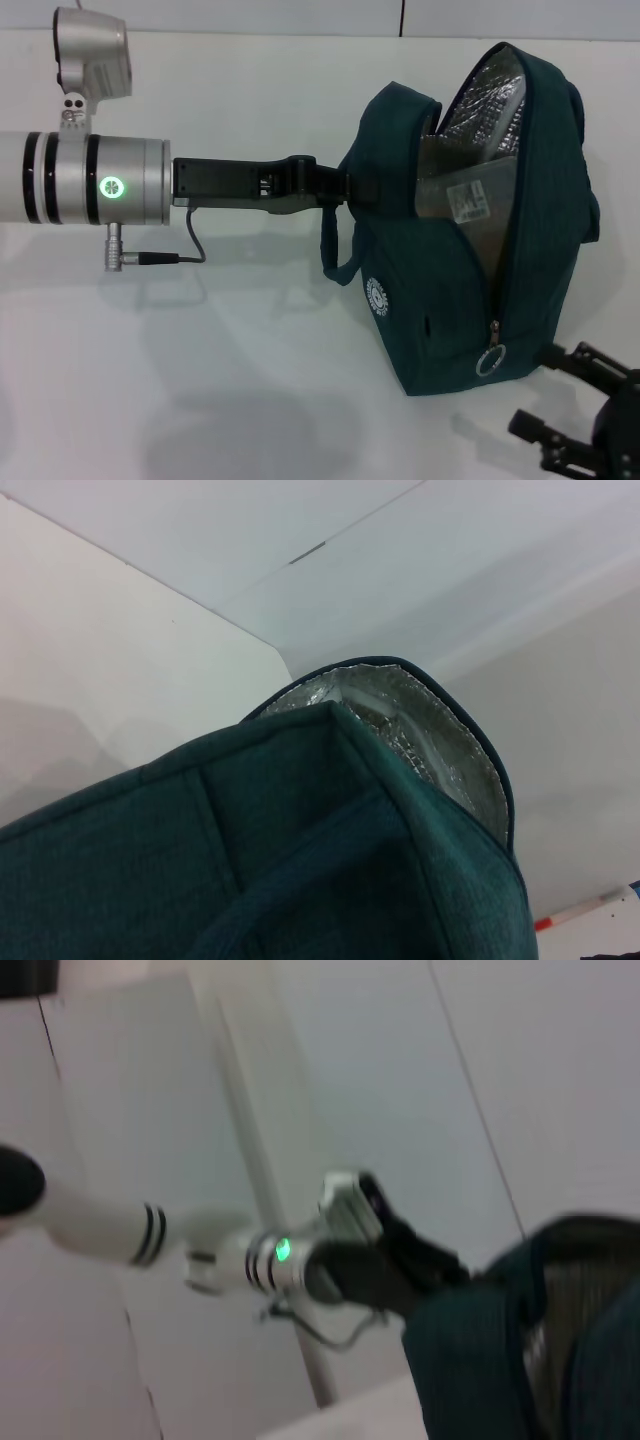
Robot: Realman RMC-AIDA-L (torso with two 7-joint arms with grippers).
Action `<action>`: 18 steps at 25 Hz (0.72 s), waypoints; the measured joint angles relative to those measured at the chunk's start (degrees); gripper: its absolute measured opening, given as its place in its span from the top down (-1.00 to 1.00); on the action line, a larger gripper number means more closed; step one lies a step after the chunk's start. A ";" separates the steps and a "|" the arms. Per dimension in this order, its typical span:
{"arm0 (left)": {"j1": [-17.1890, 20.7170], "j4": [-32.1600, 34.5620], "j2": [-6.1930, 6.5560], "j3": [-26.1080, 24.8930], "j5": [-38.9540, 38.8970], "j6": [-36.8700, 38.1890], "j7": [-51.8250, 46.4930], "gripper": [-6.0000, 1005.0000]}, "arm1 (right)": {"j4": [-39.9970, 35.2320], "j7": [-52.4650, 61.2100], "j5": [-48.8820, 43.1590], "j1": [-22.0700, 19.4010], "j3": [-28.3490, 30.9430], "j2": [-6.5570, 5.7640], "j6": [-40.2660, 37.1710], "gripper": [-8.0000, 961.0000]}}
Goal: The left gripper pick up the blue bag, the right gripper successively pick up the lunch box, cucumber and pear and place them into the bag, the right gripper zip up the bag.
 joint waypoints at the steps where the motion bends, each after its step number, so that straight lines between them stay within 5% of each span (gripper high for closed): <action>1: -0.01 0.00 0.00 0.00 0.00 0.01 0.00 0.91 | 0.01 0.00 -0.31 0.10 -0.03 0.21 0.88 -0.66; 18: -0.22 -0.72 -0.09 0.00 -0.01 0.12 0.38 0.91 | -0.15 0.09 -1.70 3.72 -1.19 1.26 9.81 -0.66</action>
